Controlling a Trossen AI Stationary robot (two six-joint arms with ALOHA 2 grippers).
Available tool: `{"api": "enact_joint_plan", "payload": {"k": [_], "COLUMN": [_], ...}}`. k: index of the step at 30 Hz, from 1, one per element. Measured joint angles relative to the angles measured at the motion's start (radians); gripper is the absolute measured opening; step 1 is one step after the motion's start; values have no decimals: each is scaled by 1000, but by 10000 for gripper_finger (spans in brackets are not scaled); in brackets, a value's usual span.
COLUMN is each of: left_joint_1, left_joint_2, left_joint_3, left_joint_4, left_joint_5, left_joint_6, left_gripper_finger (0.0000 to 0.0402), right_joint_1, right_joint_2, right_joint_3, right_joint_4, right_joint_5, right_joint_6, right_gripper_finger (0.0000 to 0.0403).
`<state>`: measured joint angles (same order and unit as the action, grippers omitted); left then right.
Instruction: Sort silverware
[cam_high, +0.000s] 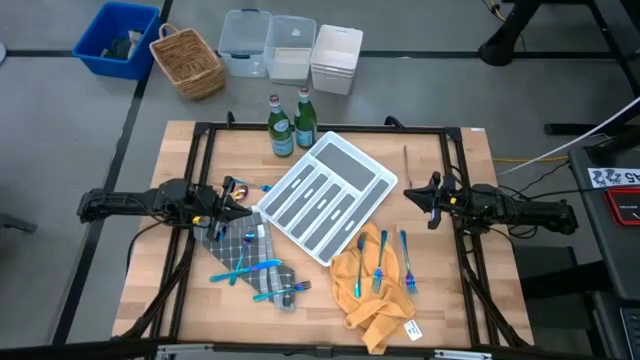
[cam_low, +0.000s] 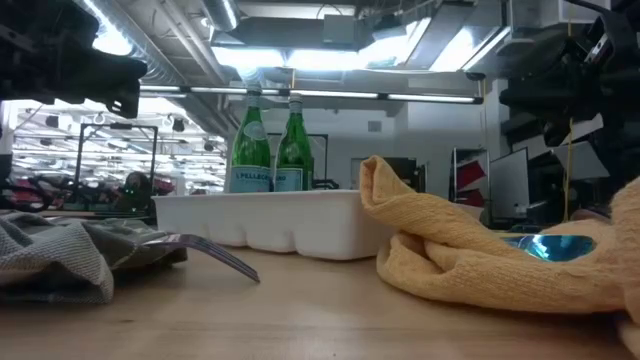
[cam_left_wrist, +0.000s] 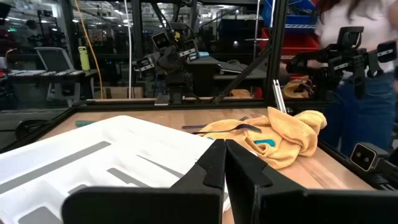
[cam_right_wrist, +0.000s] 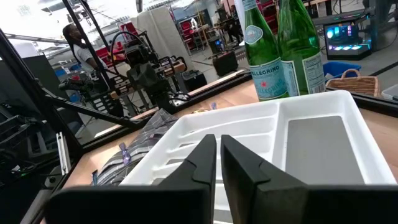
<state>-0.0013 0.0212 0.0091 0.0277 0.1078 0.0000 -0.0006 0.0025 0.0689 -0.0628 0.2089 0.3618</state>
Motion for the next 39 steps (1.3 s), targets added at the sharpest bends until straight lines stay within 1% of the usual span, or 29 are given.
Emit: {"api": "enact_joint_plan", "payload": {"k": [26,31,39], "left_joint_1": [0,0,0], "left_joint_2": [0,0,0], "left_joint_3": [0,0,0], "left_joint_4": [0,0,0], "left_joint_5": [0,0,0], "left_joint_6": [0,0,0], "left_gripper_finger": [0,0,0], "right_joint_1": [0,0,0], "right_joint_2": [0,0,0], "right_joint_3": [0,0,0], "right_joint_4": [3,8,8], "right_joint_5": [1,49,53], "right_joint_6": [0,0,0], "right_gripper_finger": [28,28,28]}}
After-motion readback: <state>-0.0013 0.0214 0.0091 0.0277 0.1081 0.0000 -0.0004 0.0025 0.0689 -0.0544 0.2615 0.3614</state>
